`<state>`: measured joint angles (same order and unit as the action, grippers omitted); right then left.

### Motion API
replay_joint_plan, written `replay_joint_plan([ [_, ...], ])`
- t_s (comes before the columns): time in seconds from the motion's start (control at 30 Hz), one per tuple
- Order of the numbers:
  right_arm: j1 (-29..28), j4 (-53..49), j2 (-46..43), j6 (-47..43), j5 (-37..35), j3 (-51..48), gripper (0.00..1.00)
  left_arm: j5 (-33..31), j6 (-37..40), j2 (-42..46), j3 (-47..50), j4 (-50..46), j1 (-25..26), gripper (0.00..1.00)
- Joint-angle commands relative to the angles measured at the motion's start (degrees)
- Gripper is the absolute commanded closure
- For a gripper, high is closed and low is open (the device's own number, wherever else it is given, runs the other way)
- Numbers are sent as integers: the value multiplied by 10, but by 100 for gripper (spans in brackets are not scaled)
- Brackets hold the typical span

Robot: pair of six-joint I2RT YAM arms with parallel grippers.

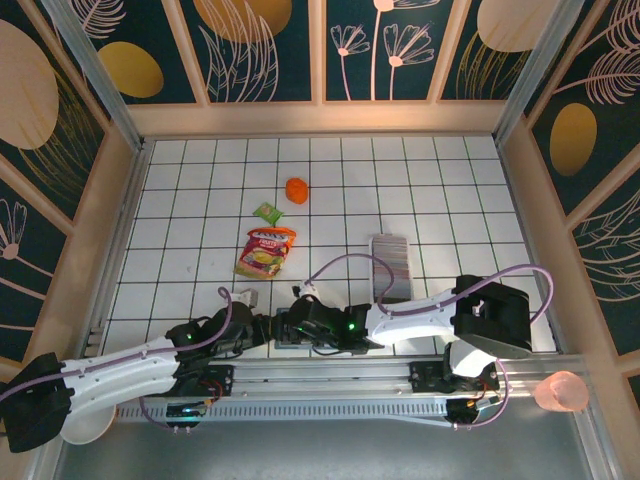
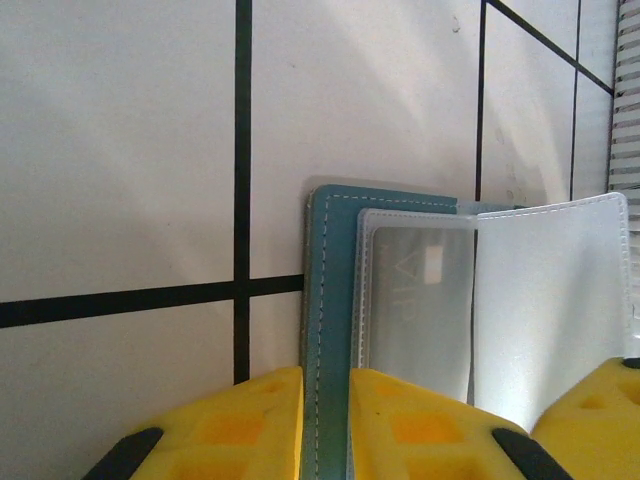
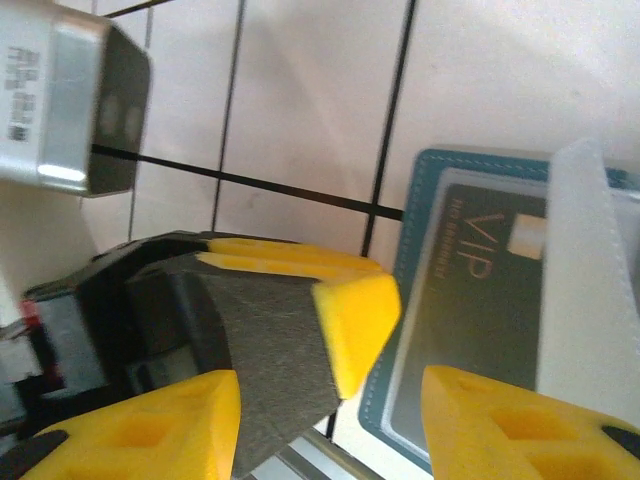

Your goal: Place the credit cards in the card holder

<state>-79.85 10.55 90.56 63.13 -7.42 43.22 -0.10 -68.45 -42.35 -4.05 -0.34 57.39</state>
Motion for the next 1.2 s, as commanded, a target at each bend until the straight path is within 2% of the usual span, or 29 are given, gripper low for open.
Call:
replay_joint_plan([
  [0.0, 0, 44, -28, -43, -8, 24, 49, -13, -11, -1, 12, -12, 3, 82],
  [0.3, -15, 33, -86, -142, -34, 60, 47, -32, -10, -2, 6, -22, 3, 82],
  [0.5, -10, -115, -171, -249, -131, 81, 47, -78, -2, 24, -24, -79, 3, 81],
  [0.57, 2, -159, -208, -320, -146, 86, 47, -90, 5, 35, -31, -94, 3, 80],
  [0.67, 34, -209, -265, -452, -122, 92, 46, -104, 15, 46, -43, -112, 3, 77],
  [0.77, 65, -252, -320, -636, -96, 83, 42, -114, 27, 47, -49, -114, 4, 74],
  [0.87, 74, -299, -379, -838, -101, 59, 35, -125, 44, 42, -60, -119, 3, 72],
  [0.93, 89, -341, -415, -951, -104, 42, 22, -134, 55, 40, -66, -120, 3, 70],
  [1.07, 188, -465, -433, -1091, -51, 32, 20, -140, 71, 34, -68, -103, 4, 66],
  [1.17, 279, -526, -426, -1179, -52, 8, 20, -135, 82, 31, -66, -86, 3, 63],
])
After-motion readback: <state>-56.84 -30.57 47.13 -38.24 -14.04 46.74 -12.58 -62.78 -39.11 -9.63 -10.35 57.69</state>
